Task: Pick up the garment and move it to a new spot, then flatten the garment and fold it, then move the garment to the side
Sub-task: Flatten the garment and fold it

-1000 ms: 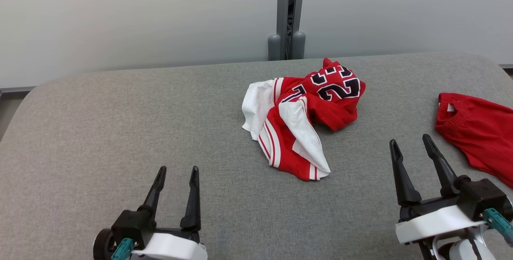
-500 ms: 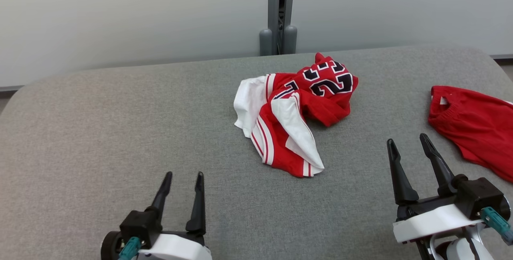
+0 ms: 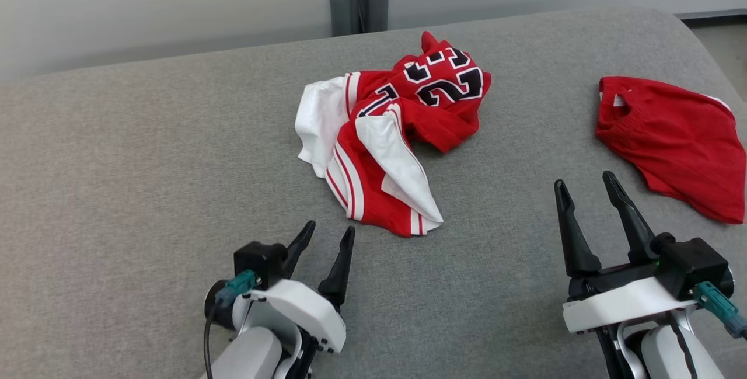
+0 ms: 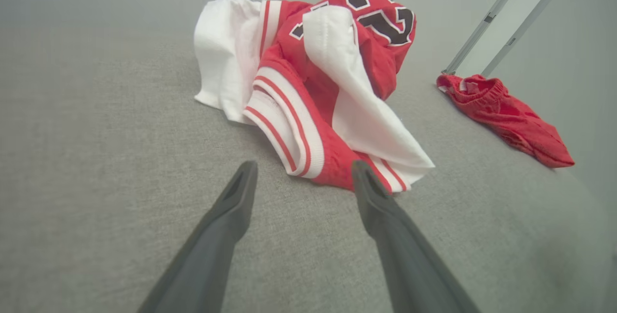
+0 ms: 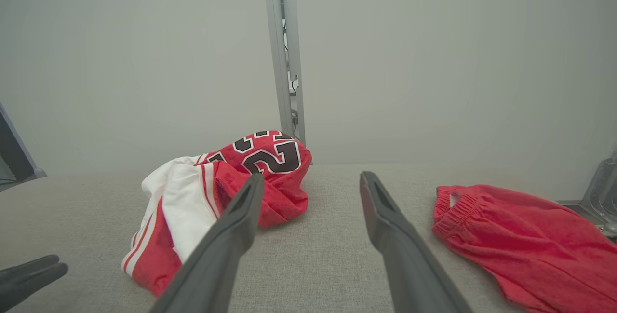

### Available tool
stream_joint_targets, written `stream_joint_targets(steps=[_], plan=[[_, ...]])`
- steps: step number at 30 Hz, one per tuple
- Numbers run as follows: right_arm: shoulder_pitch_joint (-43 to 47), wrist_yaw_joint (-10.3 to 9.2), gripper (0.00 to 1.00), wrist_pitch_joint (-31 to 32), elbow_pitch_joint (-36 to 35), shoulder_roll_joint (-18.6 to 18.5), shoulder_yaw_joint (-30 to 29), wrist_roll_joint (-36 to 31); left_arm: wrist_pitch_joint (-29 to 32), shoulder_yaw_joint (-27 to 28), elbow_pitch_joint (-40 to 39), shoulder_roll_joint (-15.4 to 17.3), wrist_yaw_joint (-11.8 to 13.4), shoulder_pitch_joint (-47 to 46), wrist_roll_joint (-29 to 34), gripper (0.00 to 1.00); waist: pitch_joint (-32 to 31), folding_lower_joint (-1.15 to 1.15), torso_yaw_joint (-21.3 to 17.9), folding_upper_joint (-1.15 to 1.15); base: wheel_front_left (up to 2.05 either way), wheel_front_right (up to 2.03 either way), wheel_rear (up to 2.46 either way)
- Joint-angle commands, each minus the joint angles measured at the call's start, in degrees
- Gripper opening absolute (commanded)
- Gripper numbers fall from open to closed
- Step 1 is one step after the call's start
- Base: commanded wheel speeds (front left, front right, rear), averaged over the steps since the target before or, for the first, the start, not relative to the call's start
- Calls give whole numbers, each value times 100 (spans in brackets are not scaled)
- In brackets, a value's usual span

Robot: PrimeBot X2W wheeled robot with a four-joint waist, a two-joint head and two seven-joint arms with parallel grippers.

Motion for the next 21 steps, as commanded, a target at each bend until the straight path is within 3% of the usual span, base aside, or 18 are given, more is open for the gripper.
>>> stream_joint_targets(steps=[1, 4, 10, 14, 19, 20, 21], plan=[[-81, 1, 100, -28, 0, -6, 4, 24, 22, -133, 138, 25, -60, -298, -232, 100, 196, 0, -199, 0, 0, 0, 0], [-178, 1, 100, -28, 27, 27, 48, 43, 196, -328, 498, 33, -99, -761, -1087, 100, 331, 0, -398, 0, 0, 0, 0], [-271, 1, 100, -28, 23, 63, 39, 40, 563, -597, 1104, 34, -225, -1284, -1971, 100, 485, 0, -606, 0, 0, 0, 0], [-300, 1, 100, -28, 18, 80, 61, 50, 615, -675, 1507, 34, -54, -1527, -2370, 100, 555, 0, -699, 0, 0, 0, 0], [-295, 1, 100, -28, 24, 109, 67, 43, 585, -820, 1723, 29, -106, -1642, -2712, 100, 589, 0, -741, 0, 0, 0, 0], [-293, 1, 100, -28, 30, 115, 69, 37, 581, -877, 1763, 25, -129, -1663, -2767, 52, 588, 0, -744, 0, 0, 0, 0], [-288, 1, 100, -28, 36, 119, 66, 30, 567, -935, 1800, 19, -152, -1678, -2815, 18, 583, 0, -743, 0, 0, 0, 0]])
